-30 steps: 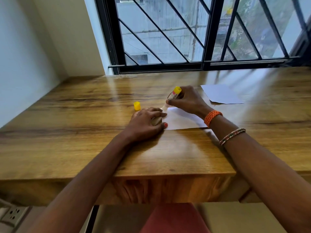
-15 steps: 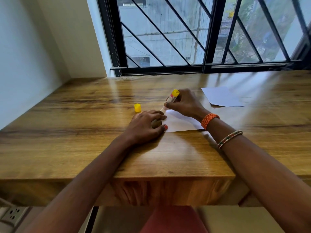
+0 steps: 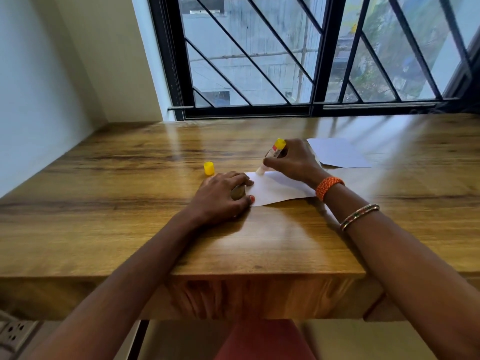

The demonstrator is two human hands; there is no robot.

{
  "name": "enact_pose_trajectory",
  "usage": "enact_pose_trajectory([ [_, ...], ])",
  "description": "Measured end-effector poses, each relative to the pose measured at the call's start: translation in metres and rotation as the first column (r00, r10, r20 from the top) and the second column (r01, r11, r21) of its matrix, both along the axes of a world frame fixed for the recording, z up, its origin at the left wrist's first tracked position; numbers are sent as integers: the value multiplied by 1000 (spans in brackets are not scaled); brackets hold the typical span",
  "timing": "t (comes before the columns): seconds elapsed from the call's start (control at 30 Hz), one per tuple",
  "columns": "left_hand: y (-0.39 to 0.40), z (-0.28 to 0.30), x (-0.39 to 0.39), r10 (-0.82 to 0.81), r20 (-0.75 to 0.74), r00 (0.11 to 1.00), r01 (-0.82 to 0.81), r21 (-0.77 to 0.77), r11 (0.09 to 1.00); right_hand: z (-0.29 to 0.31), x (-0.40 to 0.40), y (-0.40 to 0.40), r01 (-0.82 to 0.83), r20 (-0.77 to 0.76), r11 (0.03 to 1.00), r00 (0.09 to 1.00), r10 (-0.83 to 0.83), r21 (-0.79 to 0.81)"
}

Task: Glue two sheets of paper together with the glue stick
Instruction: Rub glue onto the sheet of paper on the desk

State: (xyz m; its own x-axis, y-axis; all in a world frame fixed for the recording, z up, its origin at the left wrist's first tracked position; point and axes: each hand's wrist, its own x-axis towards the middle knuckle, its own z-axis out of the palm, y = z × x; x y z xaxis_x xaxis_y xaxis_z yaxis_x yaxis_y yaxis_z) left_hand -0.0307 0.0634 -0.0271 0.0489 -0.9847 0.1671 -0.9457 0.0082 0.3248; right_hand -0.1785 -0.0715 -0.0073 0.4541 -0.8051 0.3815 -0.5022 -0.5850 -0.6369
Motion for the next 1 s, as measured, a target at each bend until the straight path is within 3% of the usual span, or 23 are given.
enact_pose_trajectory([
  [1.0, 6, 2, -7, 1, -44, 999, -3, -55, 999, 4, -66, -4, 193, -12, 974, 981, -193, 118],
])
